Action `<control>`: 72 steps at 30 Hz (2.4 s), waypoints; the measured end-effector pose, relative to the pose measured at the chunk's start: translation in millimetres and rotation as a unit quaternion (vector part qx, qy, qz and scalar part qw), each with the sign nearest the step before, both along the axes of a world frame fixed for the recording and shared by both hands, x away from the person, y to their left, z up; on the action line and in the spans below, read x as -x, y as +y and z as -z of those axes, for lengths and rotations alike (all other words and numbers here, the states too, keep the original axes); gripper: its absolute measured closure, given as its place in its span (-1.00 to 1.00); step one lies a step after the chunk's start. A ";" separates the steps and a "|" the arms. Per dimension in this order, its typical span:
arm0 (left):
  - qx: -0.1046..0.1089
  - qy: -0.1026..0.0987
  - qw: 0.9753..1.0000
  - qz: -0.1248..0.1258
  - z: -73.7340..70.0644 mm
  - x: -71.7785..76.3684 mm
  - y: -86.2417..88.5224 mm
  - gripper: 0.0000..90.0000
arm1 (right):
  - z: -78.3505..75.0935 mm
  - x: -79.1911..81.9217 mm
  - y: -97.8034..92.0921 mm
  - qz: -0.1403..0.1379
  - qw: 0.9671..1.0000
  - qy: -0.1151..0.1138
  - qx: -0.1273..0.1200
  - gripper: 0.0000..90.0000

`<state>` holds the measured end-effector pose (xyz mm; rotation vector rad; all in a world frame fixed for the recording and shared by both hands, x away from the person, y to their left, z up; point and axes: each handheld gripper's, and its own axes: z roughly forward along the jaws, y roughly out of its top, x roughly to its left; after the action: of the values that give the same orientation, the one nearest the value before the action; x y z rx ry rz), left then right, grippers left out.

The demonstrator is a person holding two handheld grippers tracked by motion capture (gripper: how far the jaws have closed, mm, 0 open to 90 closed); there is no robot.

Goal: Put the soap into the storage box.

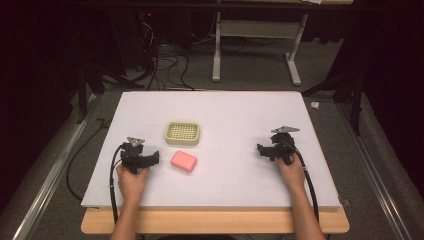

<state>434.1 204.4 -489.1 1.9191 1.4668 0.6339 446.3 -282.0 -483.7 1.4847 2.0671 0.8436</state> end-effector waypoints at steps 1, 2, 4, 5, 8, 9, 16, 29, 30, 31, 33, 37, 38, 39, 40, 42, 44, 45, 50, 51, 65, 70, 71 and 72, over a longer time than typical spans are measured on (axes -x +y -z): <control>-0.001 0.001 1.000 0.001 -0.1 0.1 0.1 -0.64 | 0.0 0.0 -0.1 0.000 1.000 0.000 0.000 -0.67; -0.001 0.001 1.000 0.001 -0.1 0.2 0.1 -0.64 | 0.0 0.0 0.0 0.000 1.000 0.000 0.000 -0.67; -0.002 0.000 1.000 0.001 -0.1 0.2 0.1 -0.64 | 0.0 0.0 0.0 0.000 1.000 0.000 0.000 -0.67; -0.001 0.000 1.000 0.001 -0.1 0.2 0.1 -0.64 | 0.0 -0.1 -0.1 0.000 1.000 0.000 0.000 -0.67; -0.001 0.000 1.000 0.001 -0.1 0.2 0.1 -0.63 | 0.0 0.0 0.0 0.000 1.000 0.000 0.000 -0.67; -0.001 0.001 1.000 0.001 -0.1 0.2 0.1 -0.63 | 0.0 0.0 0.0 0.000 1.000 0.000 0.000 -0.67; 0.001 0.000 1.000 0.000 0.1 0.0 0.1 -0.63 | 0.0 -0.1 -0.2 -0.001 1.000 0.000 0.000 -0.67; 0.006 0.004 1.000 0.000 -0.4 -1.0 1.0 -0.63 | -0.1 -0.1 -0.2 0.000 1.000 0.000 -0.001 -0.67; 0.007 0.004 1.000 0.000 -0.4 -1.0 1.0 -0.63 | -0.1 0.0 -0.2 0.000 1.000 0.000 -0.001 -0.67; 0.007 0.004 1.000 0.000 -0.4 -1.0 0.8 -0.63 | -0.1 0.0 -0.2 0.000 1.000 0.000 -0.001 -0.67; 0.007 0.003 1.000 -0.001 -0.3 -1.1 0.8 -0.63 | -0.1 0.0 -0.1 0.000 1.000 0.000 -0.001 -0.67; 0.005 0.004 1.000 -0.001 -0.5 -1.1 0.5 -0.63 | 0.0 -0.2 -0.1 -0.001 1.000 0.000 0.000 -0.67; 0.006 0.003 1.000 -0.001 -0.5 -1.2 0.5 -0.63 | 0.0 -0.2 -0.1 -0.001 1.000 0.000 0.000 -0.67; 0.006 0.004 1.000 -0.001 -0.5 -1.3 0.5 -0.63 | 0.0 -0.2 0.0 -0.001 1.000 0.000 0.000 -0.67; 0.006 0.004 1.000 -0.001 -0.6 -1.4 0.5 -0.63 | 0.0 -0.2 0.0 0.000 1.000 0.000 0.000 -0.67; 0.006 0.005 1.000 0.000 -0.8 -1.6 0.5 -0.63 | 0.0 -0.2 0.0 0.000 1.000 0.000 0.000 -0.67; 0.005 0.005 1.000 0.000 -1.0 -1.6 0.4 -0.63 | 0.0 -0.1 0.0 0.000 1.000 0.000 0.000 -0.67; 0.005 0.005 1.000 -0.001 -1.0 -1.6 0.4 -0.63 | 0.0 -0.1 0.0 0.000 1.000 0.000 0.000 -0.67; 0.012 0.006 1.000 0.001 -3.8 0.4 0.5 -0.66 | 0.0 -0.1 0.0 0.000 1.000 0.000 0.000 -0.67; 0.011 0.001 1.000 0.001 -5.4 1.8 -0.2 -0.66 | 0.0 -0.1 0.0 0.000 1.000 0.000 0.000 -0.67; 0.026 -0.025 0.998 0.045 -28.2 21.6 -10.1 -0.67 | 0.0 -0.2 0.0 0.000 1.000 0.000 0.000 -0.67; 0.034 -0.031 0.997 0.058 -33.9 26.7 -14.4 -0.67 | 0.0 -0.2 -0.1 -0.001 1.000 0.000 0.000 -0.67; 0.032 -0.031 0.997 0.062 -34.9 27.6 -15.2 -0.67 | 0.0 -0.2 -0.1 0.000 1.000 0.000 0.000 -0.67; 0.033 -0.031 0.997 0.064 -35.8 28.4 -16.2 -0.67 | 0.0 -0.2 -0.1 -0.001 1.000 0.000 0.000 -0.67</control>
<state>405.7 188.3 -453.3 1.9073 1.2979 0.5739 446.5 -282.1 -483.7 1.4835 2.0678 0.8441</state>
